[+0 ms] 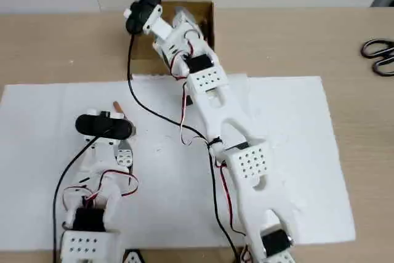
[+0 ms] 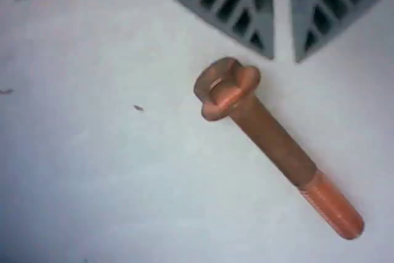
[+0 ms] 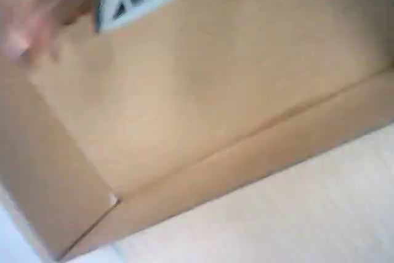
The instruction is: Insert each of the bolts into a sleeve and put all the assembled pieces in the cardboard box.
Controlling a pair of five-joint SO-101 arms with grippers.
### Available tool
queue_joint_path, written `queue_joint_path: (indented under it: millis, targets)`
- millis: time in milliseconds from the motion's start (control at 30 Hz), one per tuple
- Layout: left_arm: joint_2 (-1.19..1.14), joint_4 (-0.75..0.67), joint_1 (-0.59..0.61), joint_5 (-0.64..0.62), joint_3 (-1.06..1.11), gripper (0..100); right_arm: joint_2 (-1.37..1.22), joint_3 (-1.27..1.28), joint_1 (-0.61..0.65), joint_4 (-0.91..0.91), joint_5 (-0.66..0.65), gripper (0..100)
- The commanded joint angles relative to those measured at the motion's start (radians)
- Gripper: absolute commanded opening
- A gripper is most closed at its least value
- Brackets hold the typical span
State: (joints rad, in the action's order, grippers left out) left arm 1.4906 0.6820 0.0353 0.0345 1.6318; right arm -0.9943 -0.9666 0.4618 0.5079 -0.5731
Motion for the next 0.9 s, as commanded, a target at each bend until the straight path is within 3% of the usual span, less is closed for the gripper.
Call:
queue_joint_path:
  millis: [0,100,333,567,867]
  targets:
    - [0.011,-0.025,0.002,-0.006,-0.005,1,0.03,-0.092,0.002,0.05,-0.008,22.9]
    - [0.011,-0.025,0.002,-0.006,-0.005,1,0.03,-0.192,0.007,0.156,0.072,21.0]
    - [0.011,-0.025,0.002,-0.006,-0.005,1,0.022,-0.537,0.022,0.714,0.272,8.4]
    - [0.011,-0.025,0.002,-0.006,-0.005,1,0.028,-0.715,0.019,1.133,0.474,0.4]
    - [0.011,-0.025,0.003,-0.006,-0.005,1,0.031,-0.681,-0.001,1.198,0.733,0.4]
